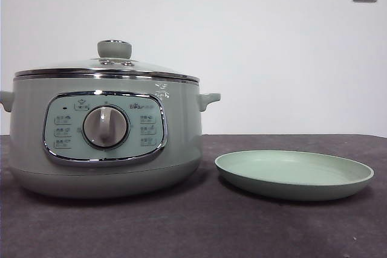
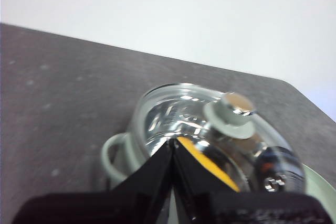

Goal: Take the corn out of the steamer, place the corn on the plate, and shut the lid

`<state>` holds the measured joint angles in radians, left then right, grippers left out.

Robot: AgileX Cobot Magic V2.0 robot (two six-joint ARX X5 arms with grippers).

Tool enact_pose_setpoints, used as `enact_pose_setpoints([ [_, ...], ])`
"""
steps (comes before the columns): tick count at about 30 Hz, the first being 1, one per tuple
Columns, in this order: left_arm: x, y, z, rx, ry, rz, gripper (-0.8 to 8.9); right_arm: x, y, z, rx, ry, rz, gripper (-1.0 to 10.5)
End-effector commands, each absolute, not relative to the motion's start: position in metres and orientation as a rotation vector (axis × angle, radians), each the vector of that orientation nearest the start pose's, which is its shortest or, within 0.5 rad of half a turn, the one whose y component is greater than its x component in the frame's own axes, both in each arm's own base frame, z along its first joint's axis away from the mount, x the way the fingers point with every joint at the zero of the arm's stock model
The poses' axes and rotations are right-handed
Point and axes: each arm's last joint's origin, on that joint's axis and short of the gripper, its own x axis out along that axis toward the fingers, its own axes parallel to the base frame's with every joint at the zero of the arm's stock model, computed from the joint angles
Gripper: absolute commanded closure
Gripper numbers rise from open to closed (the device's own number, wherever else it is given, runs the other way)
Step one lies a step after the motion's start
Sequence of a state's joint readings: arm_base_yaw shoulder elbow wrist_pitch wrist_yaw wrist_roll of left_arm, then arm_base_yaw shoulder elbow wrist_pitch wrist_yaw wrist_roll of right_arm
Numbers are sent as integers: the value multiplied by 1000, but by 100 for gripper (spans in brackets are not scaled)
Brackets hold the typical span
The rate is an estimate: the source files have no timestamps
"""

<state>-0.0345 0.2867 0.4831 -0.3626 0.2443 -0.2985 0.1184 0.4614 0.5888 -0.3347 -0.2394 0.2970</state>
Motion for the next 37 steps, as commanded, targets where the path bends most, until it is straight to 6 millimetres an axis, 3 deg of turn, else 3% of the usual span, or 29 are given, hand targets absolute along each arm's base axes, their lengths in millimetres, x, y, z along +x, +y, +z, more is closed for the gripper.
enact_pose_setpoints([
  [1,98,-12,287,-244,232,-315,821,119,23,306,241,287,387,946],
  [11,132,-20,325,-240,335,-567,817,148,33,333,155,439,666,940],
  [14,142,-22,326,-244,370,-625,806,157,35,332,159,469,699,807],
  [16,147,-22,324,-255,394,-629,664,161,36,330,163,488,692,636],
  [18,152,-22,321,-261,414,-624,449,165,36,327,171,507,688,531],
  [19,154,-22,320,-266,423,-623,399,166,36,326,173,514,687,512],
  [27,173,-27,319,-277,464,-594,404,171,37,323,184,537,684,506],
  [37,216,-59,343,-152,520,-563,405,172,37,322,200,547,679,506],
])
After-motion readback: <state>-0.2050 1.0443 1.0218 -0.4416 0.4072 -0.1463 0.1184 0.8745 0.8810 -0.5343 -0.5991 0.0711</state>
